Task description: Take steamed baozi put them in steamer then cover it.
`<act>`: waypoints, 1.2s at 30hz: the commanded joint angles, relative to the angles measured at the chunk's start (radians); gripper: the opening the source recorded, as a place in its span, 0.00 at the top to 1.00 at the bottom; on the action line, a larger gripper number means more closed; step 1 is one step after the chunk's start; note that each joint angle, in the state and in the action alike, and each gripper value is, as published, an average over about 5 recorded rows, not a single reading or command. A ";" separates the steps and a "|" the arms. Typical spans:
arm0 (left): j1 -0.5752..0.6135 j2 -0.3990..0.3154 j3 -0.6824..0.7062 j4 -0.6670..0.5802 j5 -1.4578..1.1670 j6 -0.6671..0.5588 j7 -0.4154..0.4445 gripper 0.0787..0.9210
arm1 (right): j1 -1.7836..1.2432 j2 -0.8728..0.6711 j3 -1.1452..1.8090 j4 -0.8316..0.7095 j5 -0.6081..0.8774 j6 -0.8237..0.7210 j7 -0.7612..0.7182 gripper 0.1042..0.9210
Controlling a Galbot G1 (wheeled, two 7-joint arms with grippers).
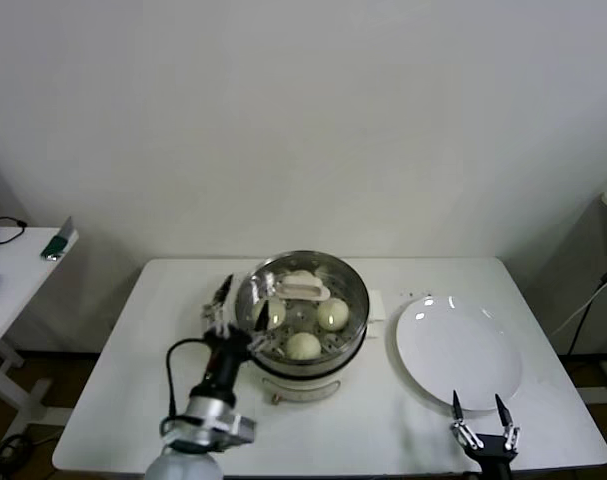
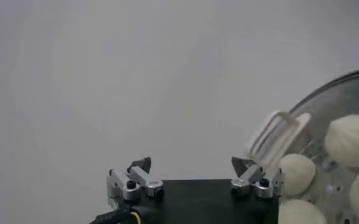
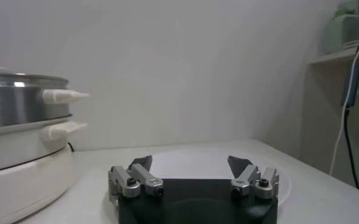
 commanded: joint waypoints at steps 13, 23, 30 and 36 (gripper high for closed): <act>0.245 0.066 -0.371 0.399 -1.142 -0.611 0.110 0.12 | 0.008 -0.030 -0.024 -0.020 0.006 0.045 -0.031 0.12; 0.244 0.039 -0.311 0.414 -1.099 -0.637 0.108 0.12 | 0.008 -0.032 -0.032 -0.025 0.009 0.051 -0.035 0.12; 0.241 0.036 -0.298 0.410 -1.083 -0.634 0.107 0.12 | 0.005 -0.027 -0.035 -0.024 0.009 0.055 -0.034 0.12; 0.234 0.038 -0.295 0.411 -1.076 -0.634 0.109 0.12 | 0.001 -0.024 -0.036 -0.024 0.010 0.058 -0.034 0.12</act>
